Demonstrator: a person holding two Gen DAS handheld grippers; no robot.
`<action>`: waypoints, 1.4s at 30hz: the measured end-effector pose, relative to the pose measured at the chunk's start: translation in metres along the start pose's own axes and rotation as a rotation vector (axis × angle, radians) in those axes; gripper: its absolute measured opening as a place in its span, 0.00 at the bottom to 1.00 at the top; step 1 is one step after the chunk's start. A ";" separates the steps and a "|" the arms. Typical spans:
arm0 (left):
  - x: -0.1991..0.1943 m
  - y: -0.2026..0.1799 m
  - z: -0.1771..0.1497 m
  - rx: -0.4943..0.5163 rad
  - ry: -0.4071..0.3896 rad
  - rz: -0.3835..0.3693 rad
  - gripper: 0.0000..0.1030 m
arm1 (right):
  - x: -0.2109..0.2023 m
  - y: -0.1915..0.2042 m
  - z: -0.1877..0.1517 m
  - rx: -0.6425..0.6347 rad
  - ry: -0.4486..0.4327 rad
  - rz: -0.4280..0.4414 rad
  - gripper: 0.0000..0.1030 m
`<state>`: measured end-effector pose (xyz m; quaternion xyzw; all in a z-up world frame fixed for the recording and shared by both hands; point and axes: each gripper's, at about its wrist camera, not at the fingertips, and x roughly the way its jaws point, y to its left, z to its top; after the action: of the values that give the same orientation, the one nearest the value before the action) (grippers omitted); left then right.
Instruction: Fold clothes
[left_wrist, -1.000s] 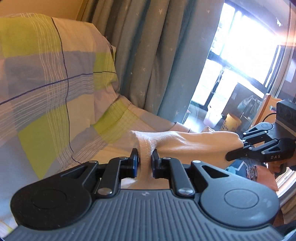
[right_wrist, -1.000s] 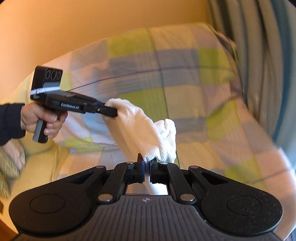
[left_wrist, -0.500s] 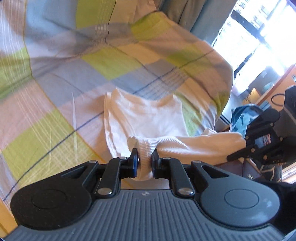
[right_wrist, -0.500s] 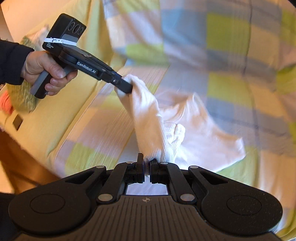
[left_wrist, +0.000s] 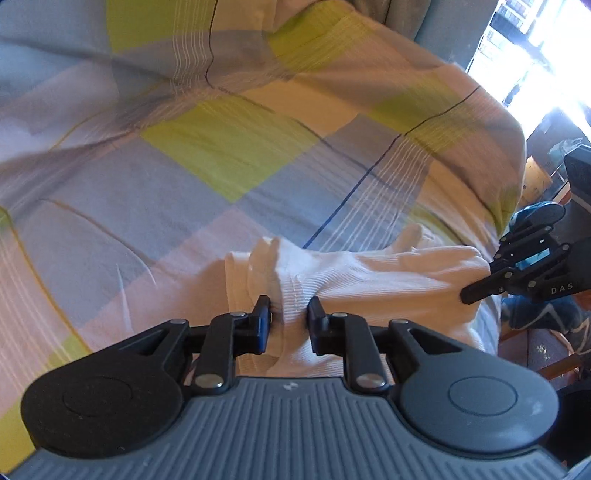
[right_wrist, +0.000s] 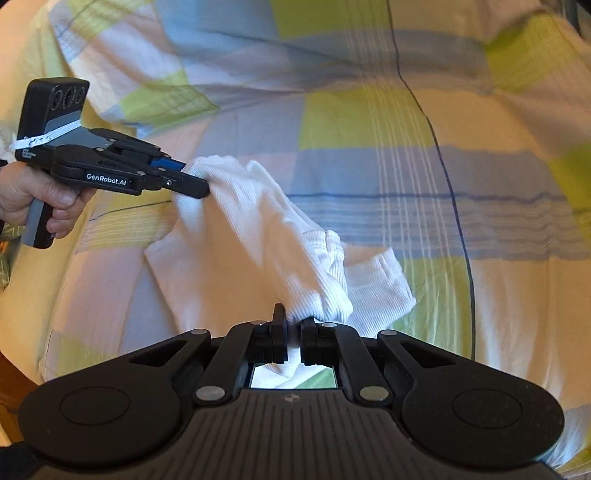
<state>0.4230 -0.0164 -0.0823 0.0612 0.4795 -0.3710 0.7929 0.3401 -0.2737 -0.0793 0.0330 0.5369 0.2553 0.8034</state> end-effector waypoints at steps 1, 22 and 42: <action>0.004 0.002 0.000 -0.007 0.009 0.001 0.24 | 0.008 -0.010 0.000 0.046 0.022 0.016 0.14; -0.018 0.032 0.022 -0.202 -0.078 -0.116 0.14 | -0.009 -0.078 -0.006 0.629 -0.125 0.185 0.08; 0.012 0.019 0.013 -0.049 -0.080 0.051 0.23 | 0.003 -0.077 -0.016 0.559 -0.229 0.048 0.13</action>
<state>0.4477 -0.0153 -0.0902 0.0391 0.4548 -0.3407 0.8219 0.3555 -0.3423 -0.1138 0.2943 0.4912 0.1109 0.8123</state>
